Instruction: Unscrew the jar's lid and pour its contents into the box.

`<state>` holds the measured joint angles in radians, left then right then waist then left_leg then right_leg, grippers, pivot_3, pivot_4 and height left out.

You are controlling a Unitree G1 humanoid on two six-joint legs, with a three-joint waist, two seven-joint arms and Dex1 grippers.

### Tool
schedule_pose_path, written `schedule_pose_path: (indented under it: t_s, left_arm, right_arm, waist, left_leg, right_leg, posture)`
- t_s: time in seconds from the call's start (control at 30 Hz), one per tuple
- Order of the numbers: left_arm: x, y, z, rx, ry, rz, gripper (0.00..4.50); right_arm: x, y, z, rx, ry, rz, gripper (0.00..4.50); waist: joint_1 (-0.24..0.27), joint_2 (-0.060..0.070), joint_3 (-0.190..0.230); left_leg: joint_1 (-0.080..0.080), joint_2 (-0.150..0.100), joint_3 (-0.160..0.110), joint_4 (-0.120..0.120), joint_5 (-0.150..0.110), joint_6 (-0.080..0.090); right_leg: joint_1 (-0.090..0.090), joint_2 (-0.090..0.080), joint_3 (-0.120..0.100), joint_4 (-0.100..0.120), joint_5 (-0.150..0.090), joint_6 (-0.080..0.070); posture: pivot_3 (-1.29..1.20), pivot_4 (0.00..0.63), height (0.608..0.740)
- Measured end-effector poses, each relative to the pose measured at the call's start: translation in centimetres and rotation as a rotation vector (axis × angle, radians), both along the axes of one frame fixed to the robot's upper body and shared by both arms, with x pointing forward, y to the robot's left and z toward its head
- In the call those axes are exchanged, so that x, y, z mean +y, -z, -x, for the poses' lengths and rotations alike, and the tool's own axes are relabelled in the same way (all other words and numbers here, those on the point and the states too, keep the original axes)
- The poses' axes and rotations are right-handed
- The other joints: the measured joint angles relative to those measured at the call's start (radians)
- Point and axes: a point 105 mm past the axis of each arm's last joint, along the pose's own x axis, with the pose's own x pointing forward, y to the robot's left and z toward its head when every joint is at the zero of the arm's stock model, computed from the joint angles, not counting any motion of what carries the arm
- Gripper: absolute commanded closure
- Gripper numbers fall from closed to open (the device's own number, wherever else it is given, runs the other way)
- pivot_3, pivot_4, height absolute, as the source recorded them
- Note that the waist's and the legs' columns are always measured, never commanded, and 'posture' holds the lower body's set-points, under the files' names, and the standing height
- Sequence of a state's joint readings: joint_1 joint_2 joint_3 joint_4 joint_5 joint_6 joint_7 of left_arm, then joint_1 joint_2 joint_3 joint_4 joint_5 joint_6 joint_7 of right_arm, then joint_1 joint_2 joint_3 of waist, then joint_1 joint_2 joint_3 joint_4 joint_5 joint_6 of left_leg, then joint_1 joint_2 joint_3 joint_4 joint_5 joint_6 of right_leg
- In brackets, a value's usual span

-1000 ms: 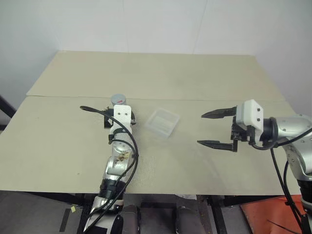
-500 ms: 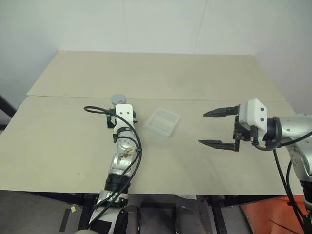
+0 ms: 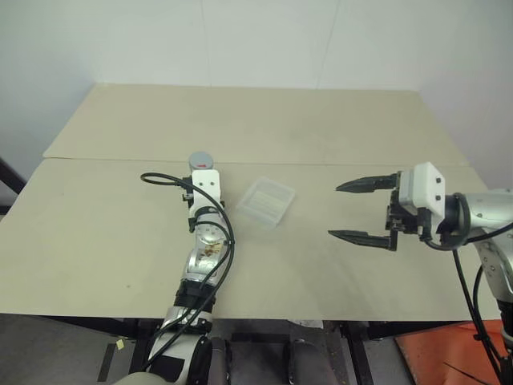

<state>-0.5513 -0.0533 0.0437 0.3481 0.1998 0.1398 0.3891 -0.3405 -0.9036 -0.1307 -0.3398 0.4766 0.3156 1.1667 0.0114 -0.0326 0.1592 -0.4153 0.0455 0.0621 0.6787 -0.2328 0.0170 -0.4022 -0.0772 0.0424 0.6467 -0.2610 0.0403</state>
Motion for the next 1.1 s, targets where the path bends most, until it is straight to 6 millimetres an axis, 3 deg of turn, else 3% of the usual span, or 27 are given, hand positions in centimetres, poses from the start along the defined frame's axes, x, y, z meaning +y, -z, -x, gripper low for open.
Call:
schedule_pose_path:
  t_s: [0.2, 0.33, 0.5, 0.63, 0.83, 1.1]
  left_arm:
    - [1.8, -0.4, -0.2, -0.003, 0.037, -0.040, 2.54]
    - [3.7, -2.3, 0.1, -0.023, 0.150, -0.083, 2.54]
    - [5.7, -4.7, 1.2, 0.045, 0.399, -0.161, 2.54]
    - [6.8, -6.6, 3.4, 0.135, 0.665, -0.135, 2.54]
    - [6.5, -7.7, 6.8, 0.270, 1.031, -0.035, 2.54]
    - [3.1, -8.3, 9.7, 0.266, 1.418, 0.016, 2.54]
  right_arm:
    - [0.0, 0.2, 0.1, -0.001, 0.009, -0.003, 0.00]
    - [0.1, 0.1, 0.1, -0.004, 0.013, -0.005, 0.00]
    - [0.5, -0.2, -0.6, -0.026, 0.034, -0.057, 0.00]
    - [1.4, -1.0, -1.5, -0.053, 0.041, -0.129, 0.00]
    - [3.0, -2.1, -1.7, -0.021, -0.019, -0.225, 0.00]
    - [7.2, -5.0, -2.1, 0.051, -0.117, -0.350, 0.00]
  waist:
    - [-0.002, 0.000, 0.000]
    - [-0.002, 0.000, 0.000]
    - [-0.006, 0.000, 0.000]
    - [-0.014, 0.000, 0.000]
    - [-0.016, 0.000, 0.000]
    - [-0.021, 0.000, 0.000]
  left_leg:
    - [0.000, 0.000, 0.000, 0.000, 0.000, 0.000]
    - [0.000, 0.000, 0.001, 0.000, 0.000, 0.000]
    - [0.000, 0.001, 0.002, 0.000, 0.000, -0.001]
    - [0.000, 0.002, 0.002, 0.000, 0.000, -0.001]
    - [0.000, 0.002, 0.004, 0.000, 0.000, -0.001]
    - [-0.001, 0.002, 0.006, 0.000, 0.000, -0.001]
  right_leg:
    - [-0.001, 0.000, 0.000, 0.000, 0.000, 0.000]
    - [-0.001, 0.000, 0.000, 0.000, 0.000, 0.000]
    - [-0.001, 0.001, 0.000, 0.001, 0.000, 0.000]
    - [-0.001, 0.001, 0.000, 0.000, 0.000, 0.000]
    - [-0.001, 0.000, -0.001, 0.001, 0.000, 0.000]
    - [-0.002, 0.001, 0.000, 0.001, 0.000, 0.000]
  posture:
    - [0.00, 0.150, 0.740]
    - [0.00, 0.150, 0.740]
    - [0.00, 0.150, 0.740]
    - [0.00, 0.150, 0.740]
    - [0.00, 0.150, 0.740]
    - [0.00, 0.150, 0.740]
